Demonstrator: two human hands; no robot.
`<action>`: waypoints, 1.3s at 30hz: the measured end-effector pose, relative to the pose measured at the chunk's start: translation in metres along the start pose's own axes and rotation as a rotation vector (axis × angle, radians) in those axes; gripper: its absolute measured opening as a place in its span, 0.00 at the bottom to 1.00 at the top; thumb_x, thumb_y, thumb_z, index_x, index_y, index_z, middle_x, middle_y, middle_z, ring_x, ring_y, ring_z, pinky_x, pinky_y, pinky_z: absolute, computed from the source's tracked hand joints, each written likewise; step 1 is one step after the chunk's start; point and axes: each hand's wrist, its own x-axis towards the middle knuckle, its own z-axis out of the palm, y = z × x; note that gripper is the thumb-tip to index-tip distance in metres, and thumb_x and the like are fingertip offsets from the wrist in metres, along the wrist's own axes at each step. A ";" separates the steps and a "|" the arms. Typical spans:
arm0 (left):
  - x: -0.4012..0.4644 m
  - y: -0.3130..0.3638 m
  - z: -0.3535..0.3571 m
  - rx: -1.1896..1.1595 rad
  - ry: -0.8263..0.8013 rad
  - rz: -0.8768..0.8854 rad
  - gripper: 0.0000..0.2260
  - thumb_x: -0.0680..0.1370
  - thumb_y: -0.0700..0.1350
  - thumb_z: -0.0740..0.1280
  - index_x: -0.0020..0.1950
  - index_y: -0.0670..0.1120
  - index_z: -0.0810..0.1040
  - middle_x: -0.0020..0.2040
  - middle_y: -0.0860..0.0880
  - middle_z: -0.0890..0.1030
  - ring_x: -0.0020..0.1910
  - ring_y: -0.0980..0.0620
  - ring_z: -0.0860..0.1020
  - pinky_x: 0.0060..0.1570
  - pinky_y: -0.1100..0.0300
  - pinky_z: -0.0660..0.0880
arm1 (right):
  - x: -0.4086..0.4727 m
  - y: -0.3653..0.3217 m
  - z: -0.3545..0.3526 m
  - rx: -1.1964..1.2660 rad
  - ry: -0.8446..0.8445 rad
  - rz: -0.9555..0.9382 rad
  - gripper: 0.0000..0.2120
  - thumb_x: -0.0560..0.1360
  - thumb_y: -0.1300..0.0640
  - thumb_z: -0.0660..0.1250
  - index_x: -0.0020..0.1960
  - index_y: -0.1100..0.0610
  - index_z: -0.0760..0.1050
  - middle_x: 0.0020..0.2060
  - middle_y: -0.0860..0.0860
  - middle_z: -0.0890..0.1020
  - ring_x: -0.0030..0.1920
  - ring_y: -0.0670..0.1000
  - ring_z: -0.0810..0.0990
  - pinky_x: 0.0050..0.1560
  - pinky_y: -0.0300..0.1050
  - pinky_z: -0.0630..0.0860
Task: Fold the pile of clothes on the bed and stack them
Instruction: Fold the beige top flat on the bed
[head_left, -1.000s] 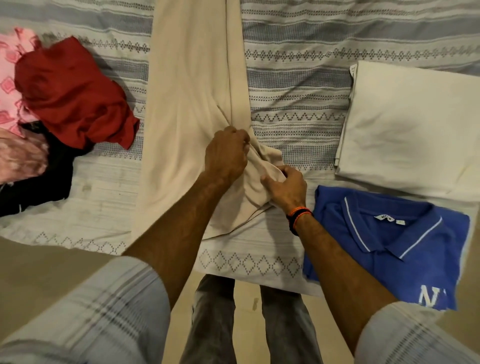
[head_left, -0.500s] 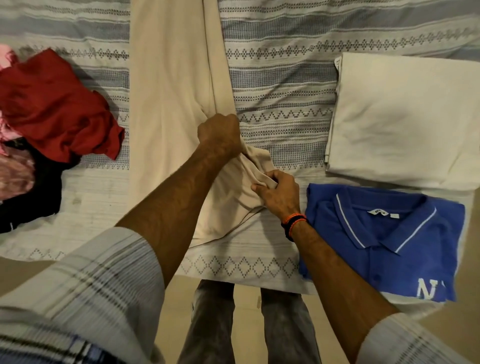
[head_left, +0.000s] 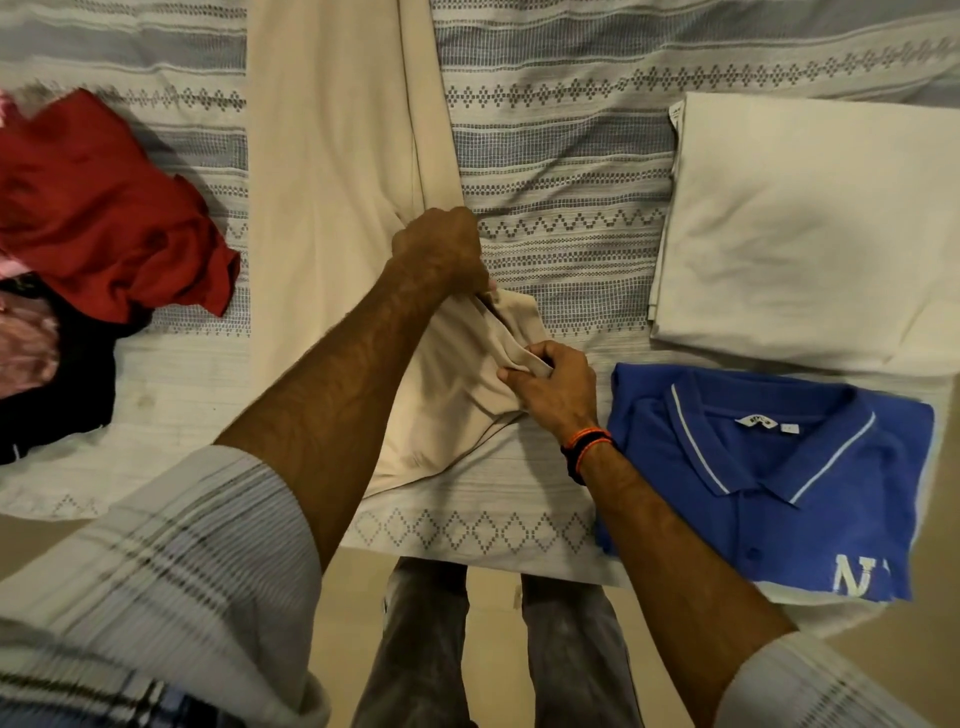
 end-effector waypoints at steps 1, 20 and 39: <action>0.001 -0.003 0.000 0.028 -0.028 0.012 0.27 0.66 0.57 0.79 0.61 0.49 0.79 0.56 0.48 0.81 0.56 0.46 0.79 0.58 0.49 0.77 | 0.000 0.000 0.000 0.003 -0.001 0.001 0.10 0.69 0.56 0.78 0.46 0.55 0.79 0.44 0.47 0.82 0.45 0.46 0.79 0.46 0.37 0.74; -0.006 -0.013 0.008 0.432 0.078 0.142 0.15 0.78 0.51 0.68 0.62 0.45 0.77 0.57 0.42 0.80 0.55 0.41 0.78 0.53 0.50 0.72 | -0.001 0.001 -0.002 0.069 -0.007 0.001 0.11 0.66 0.52 0.80 0.41 0.52 0.79 0.35 0.48 0.82 0.36 0.47 0.80 0.38 0.41 0.77; -0.004 0.019 0.005 0.099 0.277 0.302 0.08 0.78 0.43 0.67 0.54 0.46 0.83 0.52 0.45 0.82 0.50 0.45 0.80 0.52 0.51 0.76 | -0.001 0.008 -0.003 0.008 0.060 0.040 0.13 0.66 0.50 0.80 0.38 0.51 0.76 0.35 0.49 0.82 0.37 0.51 0.82 0.39 0.50 0.82</action>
